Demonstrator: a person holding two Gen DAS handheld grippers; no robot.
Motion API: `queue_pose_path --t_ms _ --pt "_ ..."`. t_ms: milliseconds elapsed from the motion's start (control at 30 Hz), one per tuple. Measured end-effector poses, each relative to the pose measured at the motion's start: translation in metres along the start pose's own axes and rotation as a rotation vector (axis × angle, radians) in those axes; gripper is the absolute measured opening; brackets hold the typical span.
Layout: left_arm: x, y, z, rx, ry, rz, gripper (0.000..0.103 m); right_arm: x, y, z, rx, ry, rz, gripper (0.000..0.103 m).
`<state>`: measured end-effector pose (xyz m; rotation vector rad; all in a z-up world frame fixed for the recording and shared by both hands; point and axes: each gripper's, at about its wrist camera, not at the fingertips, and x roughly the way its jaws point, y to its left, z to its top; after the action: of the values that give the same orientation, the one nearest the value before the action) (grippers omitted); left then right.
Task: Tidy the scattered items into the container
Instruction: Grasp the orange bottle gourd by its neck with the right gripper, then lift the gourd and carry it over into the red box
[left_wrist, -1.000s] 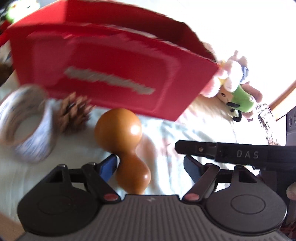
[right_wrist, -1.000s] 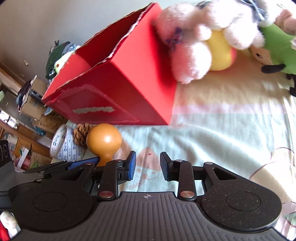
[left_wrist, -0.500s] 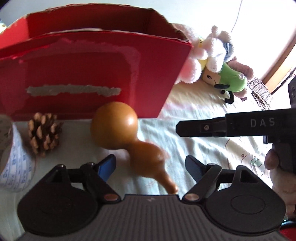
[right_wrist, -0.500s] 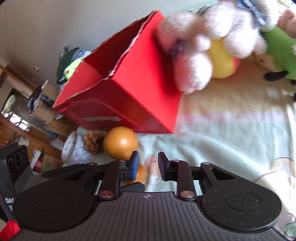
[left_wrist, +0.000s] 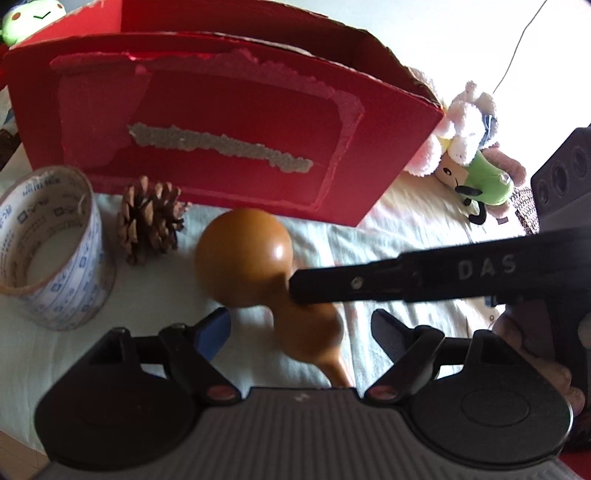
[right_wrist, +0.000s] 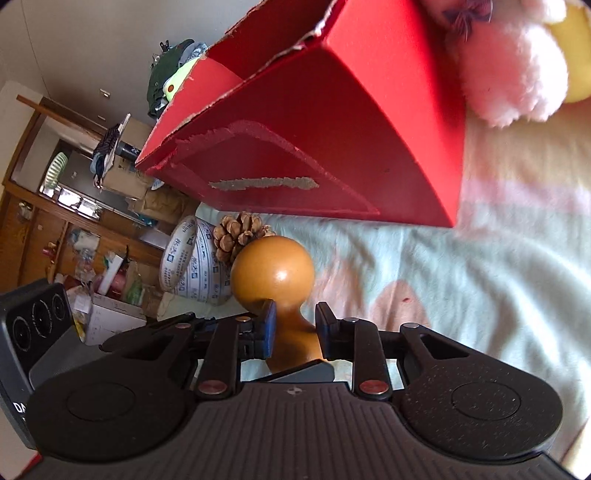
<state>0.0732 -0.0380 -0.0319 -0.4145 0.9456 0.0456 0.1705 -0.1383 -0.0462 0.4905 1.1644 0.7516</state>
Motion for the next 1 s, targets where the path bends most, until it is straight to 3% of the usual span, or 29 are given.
queue_pose_path --t_ms 200,333,500,667,833,1000 --pt "0.004 -0.003 0.004 0.038 0.016 -0.004 0.084 -0.005 -0.009 0.0 0.057 0.035 0.059 0.024" --pt "0.008 -0.03 0.007 0.15 0.0 -0.025 0.083 -0.026 -0.02 -0.005 0.062 -0.009 0.023 0.02" --pt "0.019 -0.052 0.012 0.212 0.007 -0.062 0.083 -0.047 -0.043 -0.015 0.15 -0.064 -0.006 0.022" --pt "0.03 -0.055 0.007 0.208 0.054 -0.063 0.084 -0.051 -0.042 -0.018 0.158 -0.082 -0.011 0.023" --pt "0.026 -0.048 0.004 0.174 0.037 -0.048 0.07 -0.038 -0.027 -0.014 0.11 -0.075 -0.008 0.029" --pt "0.022 -0.041 0.006 0.159 0.025 -0.026 0.068 -0.023 -0.02 -0.01 0.074 -0.078 -0.02 0.03"
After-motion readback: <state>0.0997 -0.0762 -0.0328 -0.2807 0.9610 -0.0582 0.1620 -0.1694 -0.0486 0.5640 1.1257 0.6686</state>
